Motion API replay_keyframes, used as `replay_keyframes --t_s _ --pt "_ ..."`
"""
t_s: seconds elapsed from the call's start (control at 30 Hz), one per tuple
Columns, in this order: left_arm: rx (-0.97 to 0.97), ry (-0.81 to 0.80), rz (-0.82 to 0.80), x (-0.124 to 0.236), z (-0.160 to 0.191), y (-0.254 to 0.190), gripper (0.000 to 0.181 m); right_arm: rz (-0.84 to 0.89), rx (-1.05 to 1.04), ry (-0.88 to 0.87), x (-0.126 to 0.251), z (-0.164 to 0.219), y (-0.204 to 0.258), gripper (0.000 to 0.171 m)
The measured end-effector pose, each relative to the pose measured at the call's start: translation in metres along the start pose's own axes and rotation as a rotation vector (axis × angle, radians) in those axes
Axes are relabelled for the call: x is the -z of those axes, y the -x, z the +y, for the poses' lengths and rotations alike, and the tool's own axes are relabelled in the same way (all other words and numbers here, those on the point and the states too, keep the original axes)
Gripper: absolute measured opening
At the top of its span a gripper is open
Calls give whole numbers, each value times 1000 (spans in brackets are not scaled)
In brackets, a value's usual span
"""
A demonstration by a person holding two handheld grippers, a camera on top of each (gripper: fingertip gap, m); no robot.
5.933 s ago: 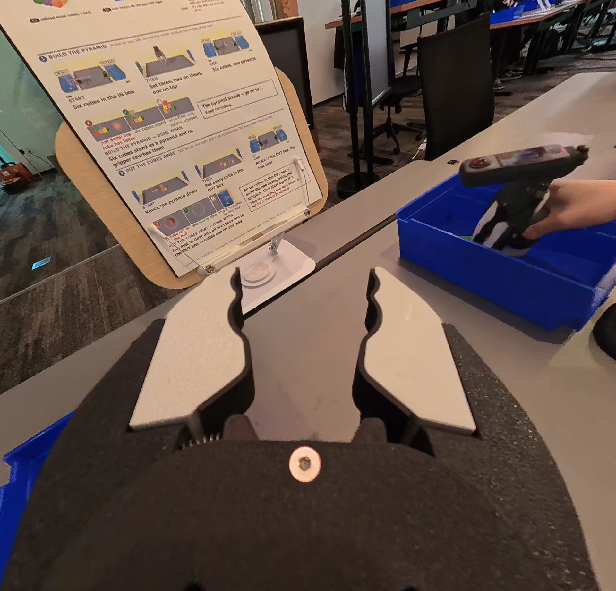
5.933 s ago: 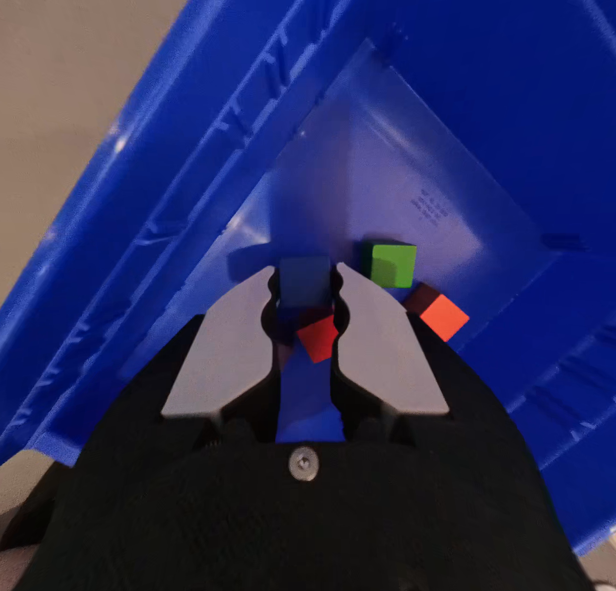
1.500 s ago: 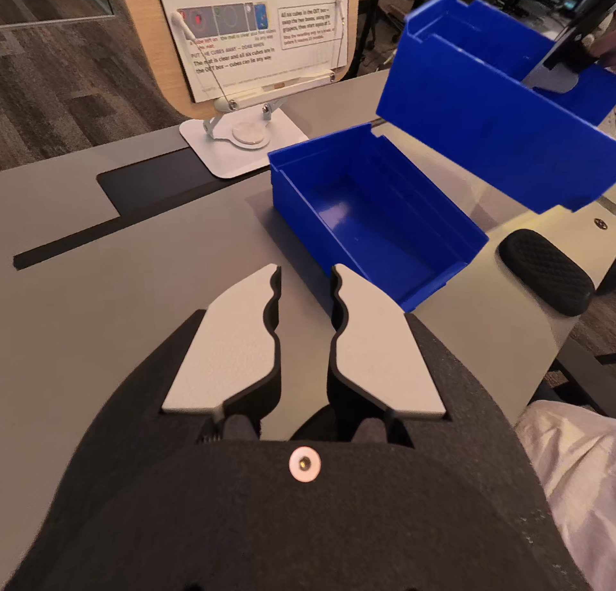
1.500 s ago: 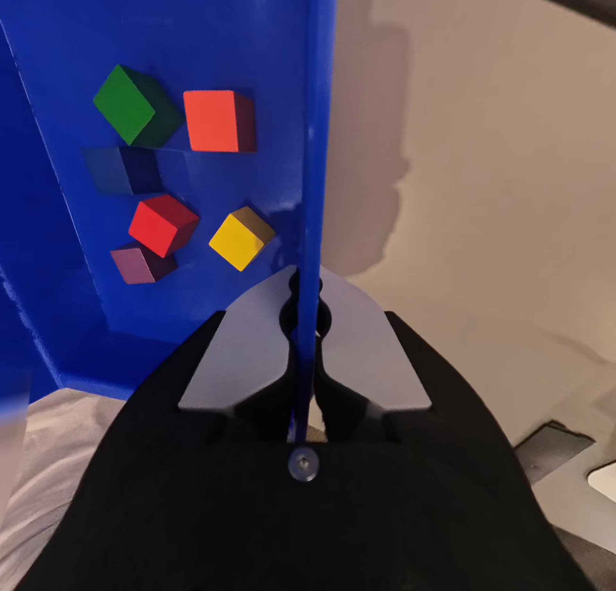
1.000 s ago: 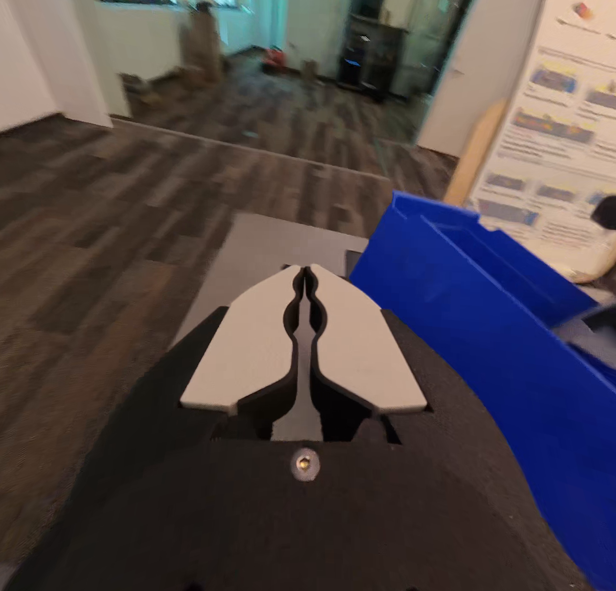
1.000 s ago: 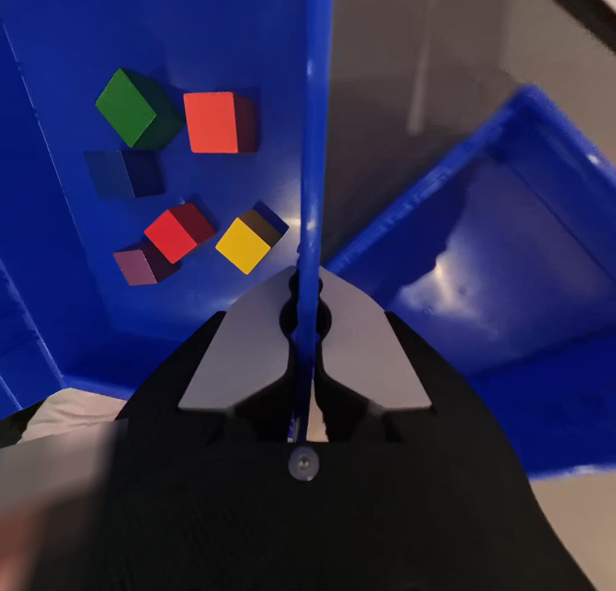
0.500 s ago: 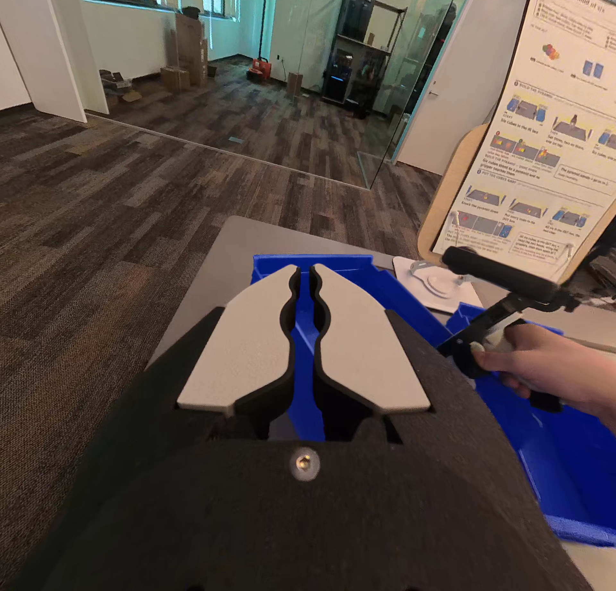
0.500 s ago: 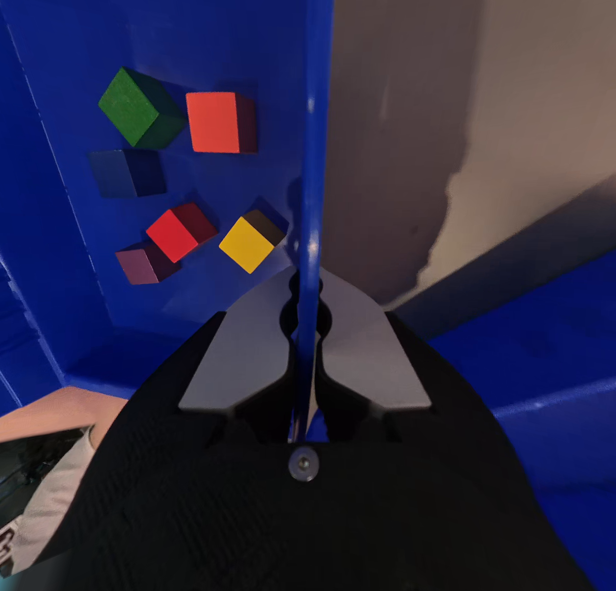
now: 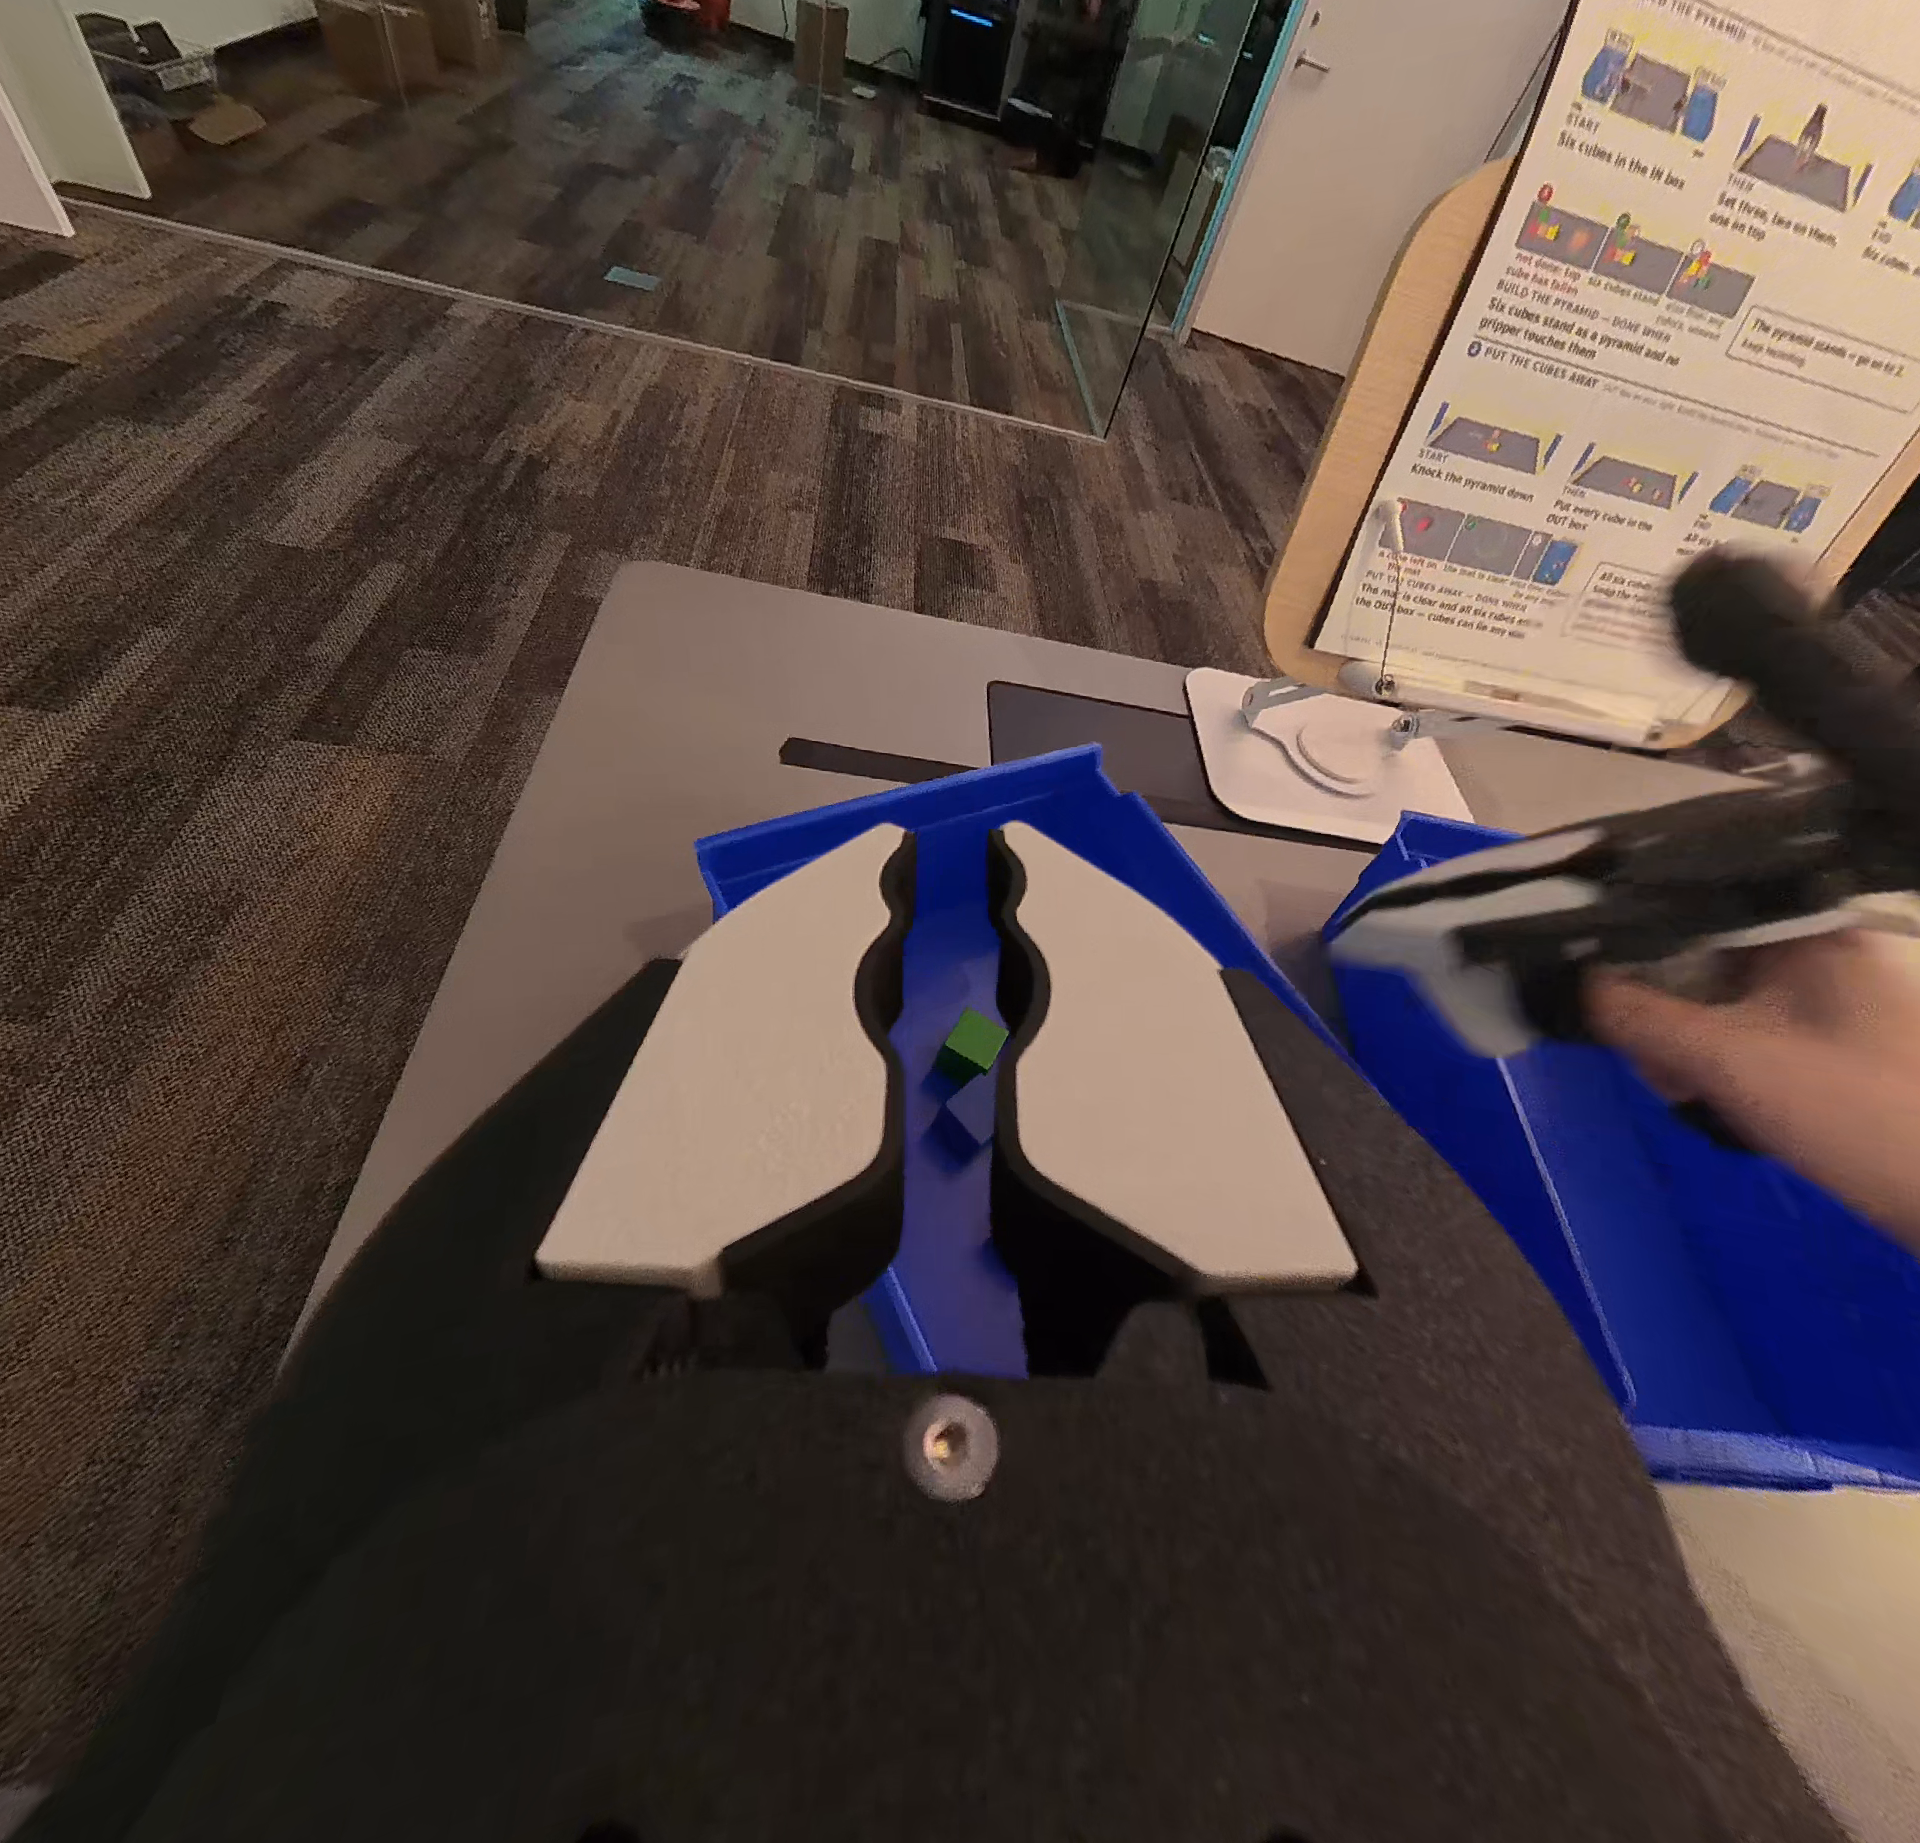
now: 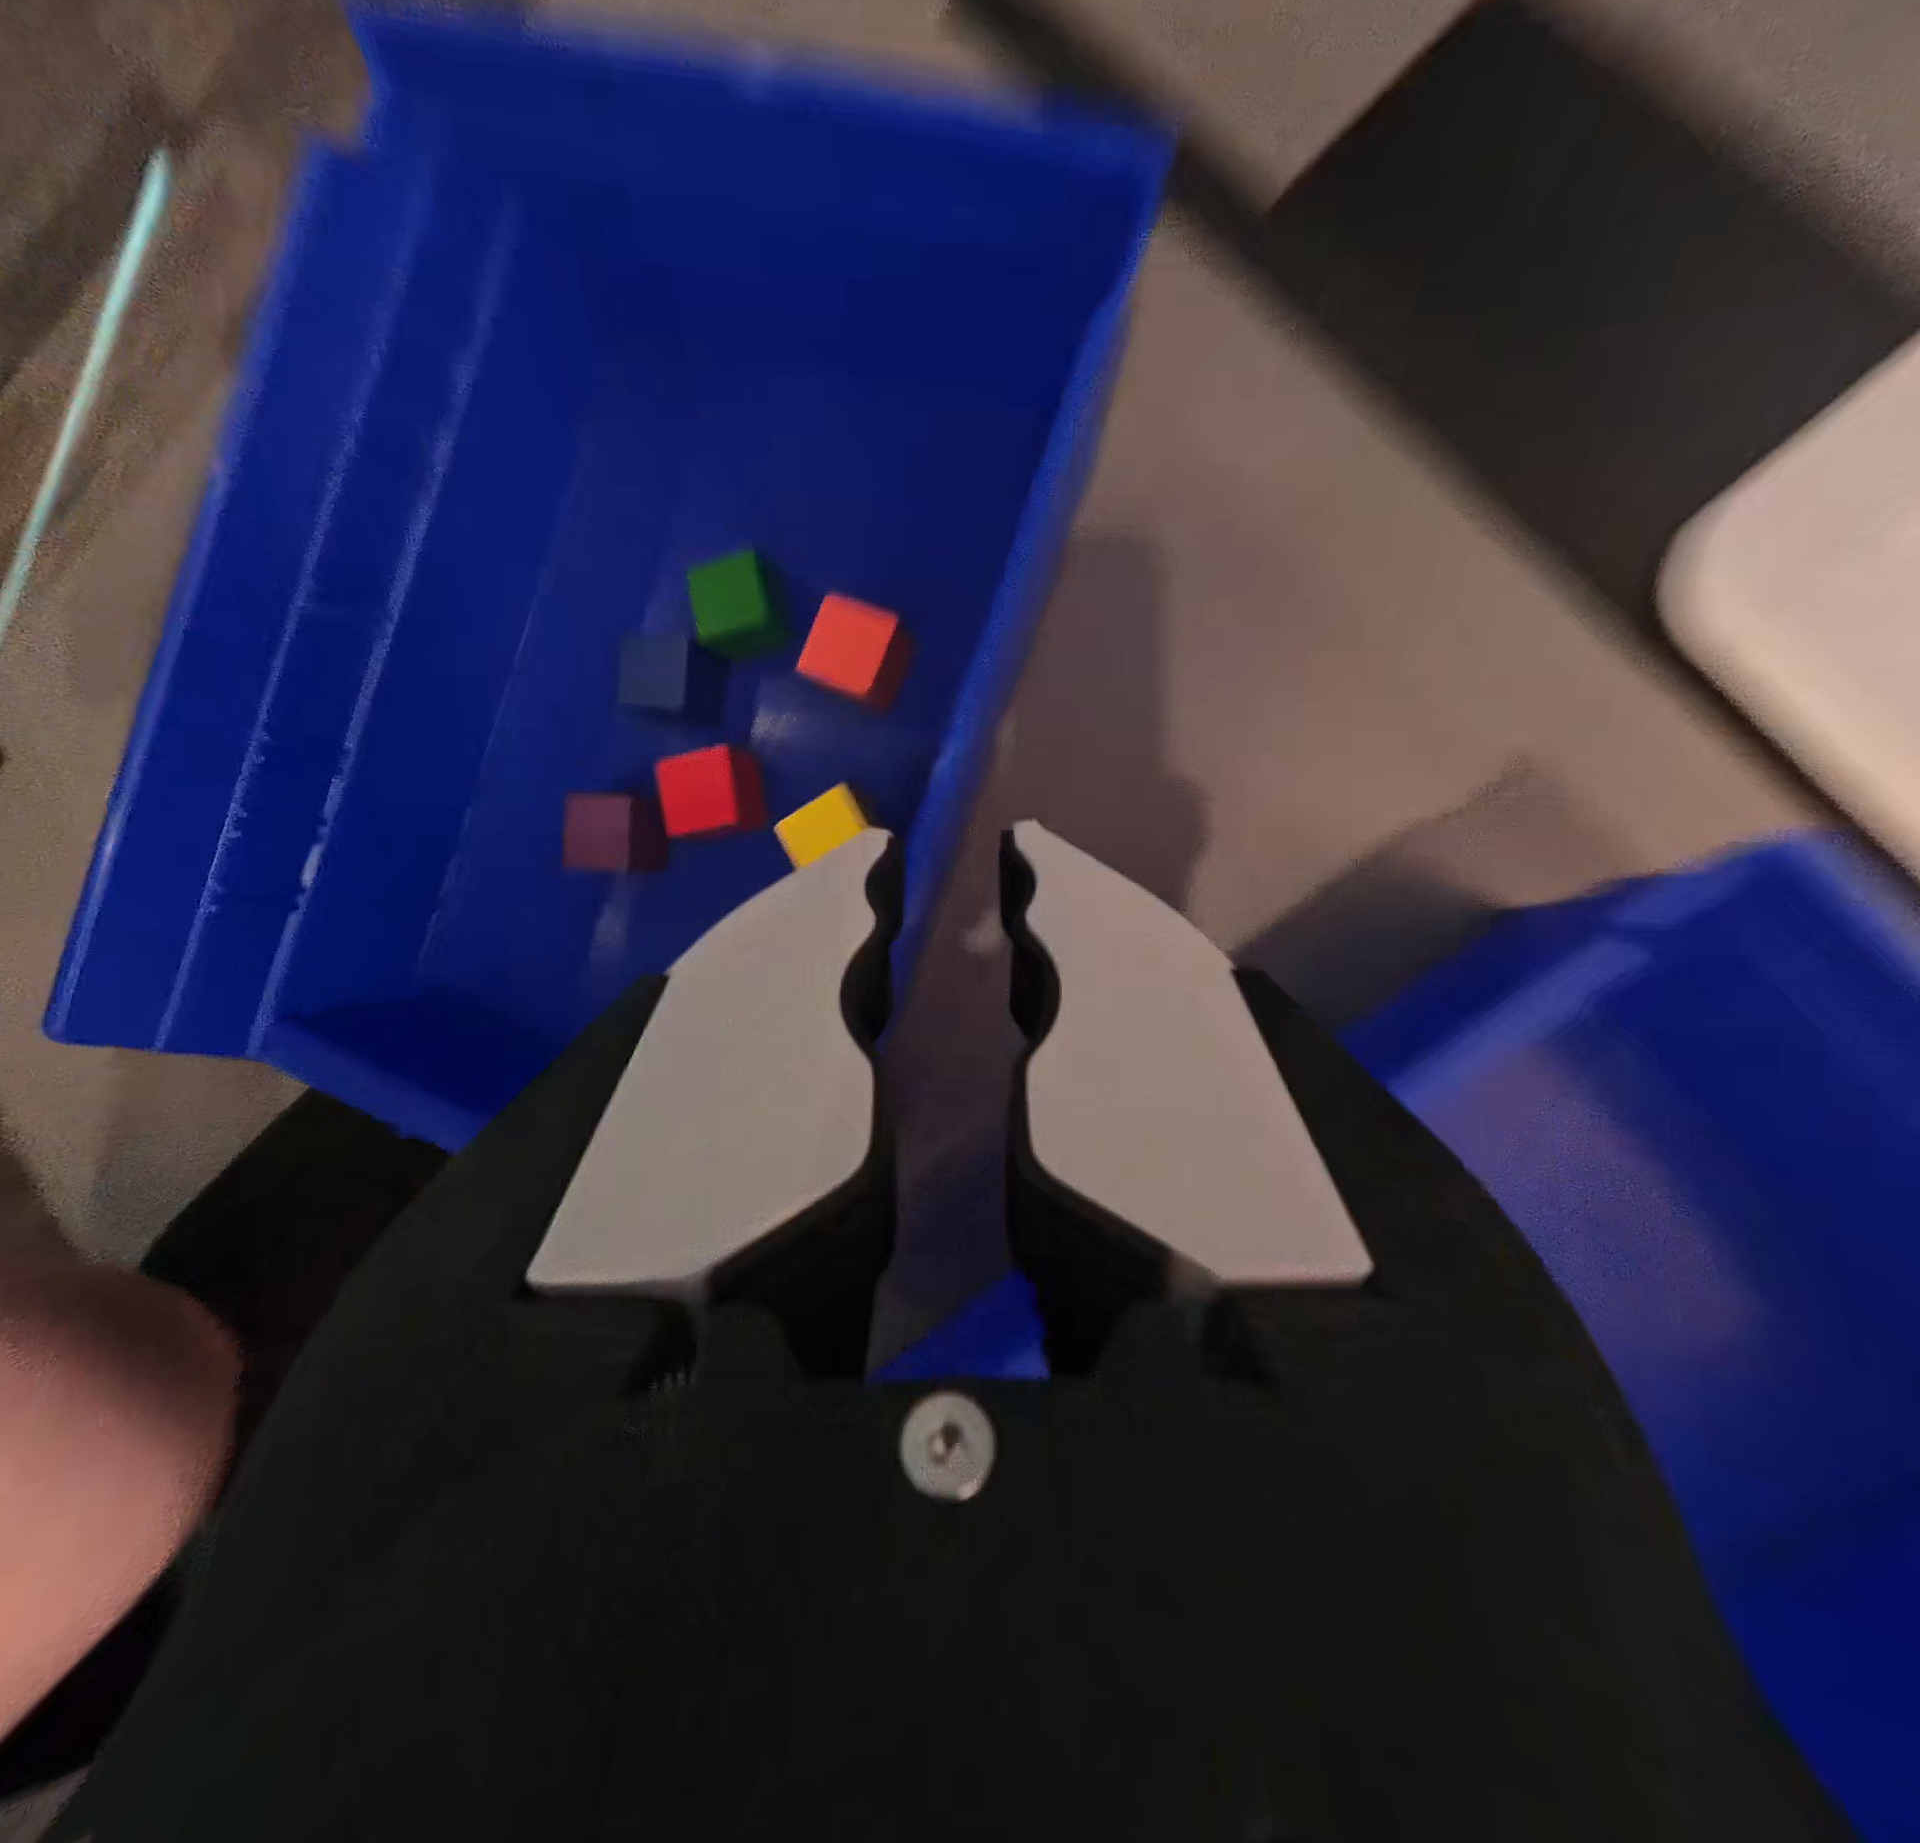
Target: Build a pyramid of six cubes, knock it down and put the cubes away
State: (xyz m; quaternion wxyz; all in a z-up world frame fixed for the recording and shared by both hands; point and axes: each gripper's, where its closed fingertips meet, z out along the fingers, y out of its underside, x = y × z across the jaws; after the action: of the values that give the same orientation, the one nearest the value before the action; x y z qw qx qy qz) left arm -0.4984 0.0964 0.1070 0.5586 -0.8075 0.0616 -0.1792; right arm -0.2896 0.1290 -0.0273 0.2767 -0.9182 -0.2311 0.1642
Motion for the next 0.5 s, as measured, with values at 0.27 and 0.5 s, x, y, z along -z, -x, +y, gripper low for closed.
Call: replay_keyframes --t_s 0.27,0.5 --pt "-24 35 15 -3 4 -10 16 552 -237 74 139 109 -187 70" --pt "-85 90 -18 -10 12 -16 18 204 -461 315 89 208 -203 31"
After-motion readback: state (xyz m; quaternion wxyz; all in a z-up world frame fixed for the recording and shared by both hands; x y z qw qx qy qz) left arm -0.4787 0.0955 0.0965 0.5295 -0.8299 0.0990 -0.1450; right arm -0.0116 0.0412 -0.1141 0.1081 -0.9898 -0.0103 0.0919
